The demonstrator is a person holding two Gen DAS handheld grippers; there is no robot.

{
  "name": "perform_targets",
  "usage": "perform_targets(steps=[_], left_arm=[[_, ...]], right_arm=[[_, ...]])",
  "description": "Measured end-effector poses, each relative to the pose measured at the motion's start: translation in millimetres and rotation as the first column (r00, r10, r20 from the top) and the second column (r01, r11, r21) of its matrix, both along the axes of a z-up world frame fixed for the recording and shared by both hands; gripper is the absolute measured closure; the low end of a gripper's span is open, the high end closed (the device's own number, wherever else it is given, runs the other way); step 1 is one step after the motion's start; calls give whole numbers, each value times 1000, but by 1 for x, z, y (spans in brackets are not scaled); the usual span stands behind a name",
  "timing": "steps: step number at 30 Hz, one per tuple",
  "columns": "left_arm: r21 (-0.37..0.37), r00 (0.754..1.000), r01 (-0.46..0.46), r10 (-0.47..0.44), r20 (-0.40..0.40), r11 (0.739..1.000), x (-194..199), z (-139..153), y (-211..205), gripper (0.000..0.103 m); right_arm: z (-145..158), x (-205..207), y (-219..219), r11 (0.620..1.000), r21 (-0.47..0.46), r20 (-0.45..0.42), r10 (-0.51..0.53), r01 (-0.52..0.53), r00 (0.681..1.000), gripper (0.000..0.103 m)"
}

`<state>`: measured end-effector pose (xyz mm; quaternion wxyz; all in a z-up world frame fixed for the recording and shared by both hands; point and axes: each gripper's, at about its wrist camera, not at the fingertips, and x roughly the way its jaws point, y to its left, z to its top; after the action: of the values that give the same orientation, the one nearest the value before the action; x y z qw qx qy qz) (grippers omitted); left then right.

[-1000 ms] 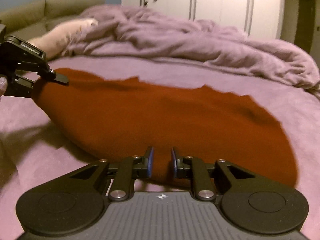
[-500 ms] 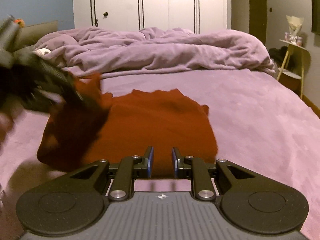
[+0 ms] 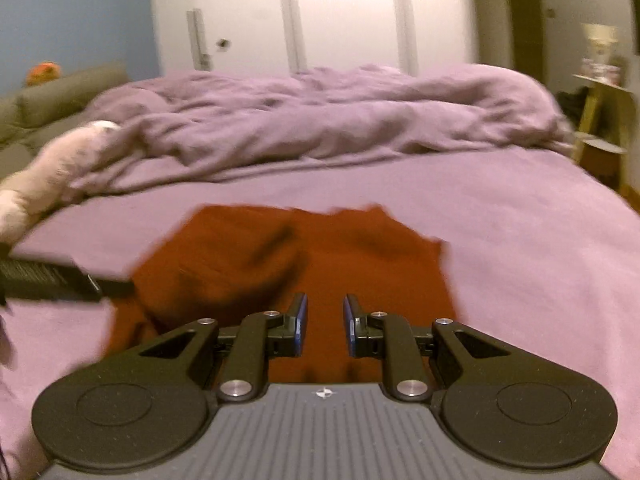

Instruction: Fold small clothes

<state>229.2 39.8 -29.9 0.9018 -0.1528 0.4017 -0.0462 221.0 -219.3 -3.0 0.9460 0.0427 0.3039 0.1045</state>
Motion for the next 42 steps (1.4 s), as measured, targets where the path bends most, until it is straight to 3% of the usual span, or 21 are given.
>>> perform_targets(steps=[3,7,9,12,15,18,20,22,24,26,27,28,29,32,35,39,42], left_arm=[[-44,998,-5,2,-68,999,5,-15,10,40],[-11,996,30,-31,-78,999,7,-23,6,33],[10,996,45,-44,-75,999,7,-26,4,31],[-10,995,56,-56,-77,998,7,-29,8,29],[-18,996,59,-60,-70,998,5,-32,10,29],[-12,996,57,-58,-68,998,4,-31,7,29],[-7,996,60,-60,-71,998,5,-31,6,29],[-3,995,65,-65,-75,998,6,-30,6,29],[-3,995,66,-66,-78,998,6,-29,6,29],[-1,995,71,-71,-77,997,4,-28,7,29],[4,994,75,-75,-76,997,3,-28,8,29],[9,994,82,-81,-72,997,1,-27,8,29],[13,994,83,-82,-69,996,0,-25,8,30],[26,997,66,-65,-43,997,-4,-17,10,31],[31,999,44,-43,-27,999,-2,-13,9,31],[-50,995,42,-47,-94,998,11,-32,6,29],[-81,994,27,-35,-100,996,11,-35,10,29]], right_arm=[[4,17,26,995,28,9,98,-98,995,85],[-6,37,49,985,2,-27,175,-175,984,85],[-16,44,52,979,-42,-81,195,-198,978,85],[-33,52,43,974,-158,-182,135,-165,974,85],[-22,52,24,988,-82,-202,114,-132,973,84],[-2,52,14,993,18,-160,114,-112,981,79],[10,54,14,988,92,-130,137,-125,982,54],[16,62,22,981,128,-122,162,-146,979,45],[10,75,33,974,132,-160,207,-186,965,44],[-6,91,44,967,148,-268,242,-208,933,44],[-16,98,45,962,177,-324,257,-208,910,46],[-23,99,47,961,187,-341,258,-204,904,55],[-23,95,49,959,178,-325,267,-219,907,75],[-14,81,55,968,91,-263,251,-235,932,92],[0,70,43,980,72,-196,194,-184,961,94],[-21,72,31,990,50,-259,137,-129,956,95],[-26,74,26,989,37,-252,148,-143,956,91]])
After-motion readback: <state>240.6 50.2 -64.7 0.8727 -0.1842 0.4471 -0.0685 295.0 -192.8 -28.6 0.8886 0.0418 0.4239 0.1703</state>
